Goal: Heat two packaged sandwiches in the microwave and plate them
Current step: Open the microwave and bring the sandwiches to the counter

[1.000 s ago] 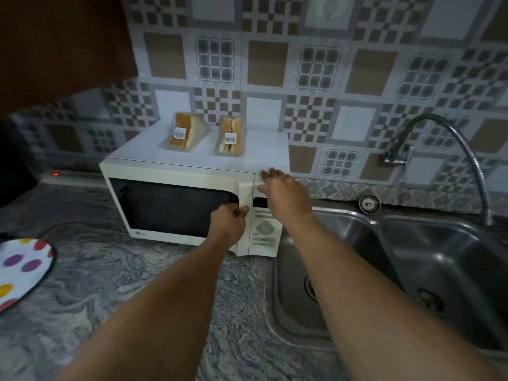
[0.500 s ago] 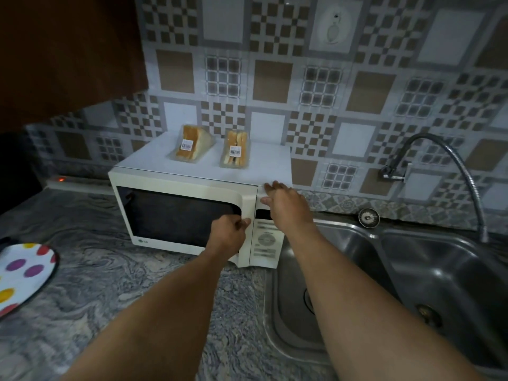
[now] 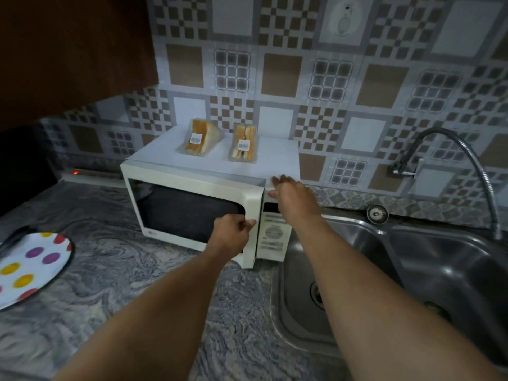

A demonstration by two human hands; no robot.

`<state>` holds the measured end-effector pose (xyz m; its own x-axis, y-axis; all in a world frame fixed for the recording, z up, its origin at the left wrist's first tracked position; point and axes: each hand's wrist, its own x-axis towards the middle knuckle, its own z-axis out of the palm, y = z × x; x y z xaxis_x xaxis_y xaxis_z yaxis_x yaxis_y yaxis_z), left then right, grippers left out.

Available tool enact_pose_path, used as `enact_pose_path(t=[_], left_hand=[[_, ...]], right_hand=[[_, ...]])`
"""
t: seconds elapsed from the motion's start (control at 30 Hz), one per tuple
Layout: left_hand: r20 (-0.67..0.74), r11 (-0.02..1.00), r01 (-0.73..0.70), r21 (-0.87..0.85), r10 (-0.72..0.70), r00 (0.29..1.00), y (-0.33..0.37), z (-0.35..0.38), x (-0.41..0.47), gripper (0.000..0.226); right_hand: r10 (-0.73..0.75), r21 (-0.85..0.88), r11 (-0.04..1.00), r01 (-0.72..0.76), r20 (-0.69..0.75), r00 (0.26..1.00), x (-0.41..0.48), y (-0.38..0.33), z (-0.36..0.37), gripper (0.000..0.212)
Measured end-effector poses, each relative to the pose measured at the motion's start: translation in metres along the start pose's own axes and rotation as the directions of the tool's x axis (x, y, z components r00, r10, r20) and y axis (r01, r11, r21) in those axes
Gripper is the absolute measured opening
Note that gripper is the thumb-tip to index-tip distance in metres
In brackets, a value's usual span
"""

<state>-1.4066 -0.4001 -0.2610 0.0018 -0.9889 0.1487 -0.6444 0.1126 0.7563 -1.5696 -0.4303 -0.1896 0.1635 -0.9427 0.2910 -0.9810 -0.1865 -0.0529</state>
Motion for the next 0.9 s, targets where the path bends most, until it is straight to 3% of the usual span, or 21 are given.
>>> enact_pose_path(t=[0.2, 0.33, 0.4, 0.5, 0.67, 0.77, 0.9], left_hand=[[0.013, 0.992, 0.079, -0.100, -0.078, 0.997, -0.005, -0.012, -0.026, 0.050], [-0.068, 0.924, 0.256, -0.283, -0.285, 0.956, -0.005, -0.022, -0.039, 0.059], [-0.061, 0.884, 0.332, -0.329, -0.371, 0.927, -0.005, -0.028, -0.040, 0.076], [-0.092, 0.865, 0.433, -0.252, -0.467, 0.880, 0.003, -0.044, -0.042, 0.114], [-0.292, 0.876, 0.471, -0.101, -0.479, 0.828, 0.024, -0.073, -0.040, 0.095], [-0.267, 0.860, 0.496, -0.117, -0.508, 0.819, 0.031, -0.082, -0.034, 0.094], [-0.204, 0.873, 0.487, 0.007, -0.475, 0.856, 0.035, -0.101, -0.031, 0.103]], right_hand=[[0.016, -0.014, 1.000, -0.015, 0.062, 0.998, -0.004, -0.006, -0.002, 0.037], [0.019, -0.029, 0.999, -0.016, 0.085, 0.996, -0.006, -0.010, -0.005, 0.044], [0.010, -0.035, 0.999, -0.006, 0.099, 0.995, -0.006, -0.012, -0.003, 0.050], [0.008, -0.019, 1.000, -0.006, 0.088, 0.996, -0.007, -0.013, -0.004, 0.042], [-0.021, 0.002, 1.000, 0.021, 0.085, 0.996, -0.008, -0.023, -0.012, 0.031], [-0.034, 0.036, 0.999, 0.031, 0.082, 0.996, -0.004, -0.032, -0.013, 0.027], [-0.043, 0.026, 0.999, 0.040, 0.120, 0.992, 0.003, -0.041, -0.011, 0.028]])
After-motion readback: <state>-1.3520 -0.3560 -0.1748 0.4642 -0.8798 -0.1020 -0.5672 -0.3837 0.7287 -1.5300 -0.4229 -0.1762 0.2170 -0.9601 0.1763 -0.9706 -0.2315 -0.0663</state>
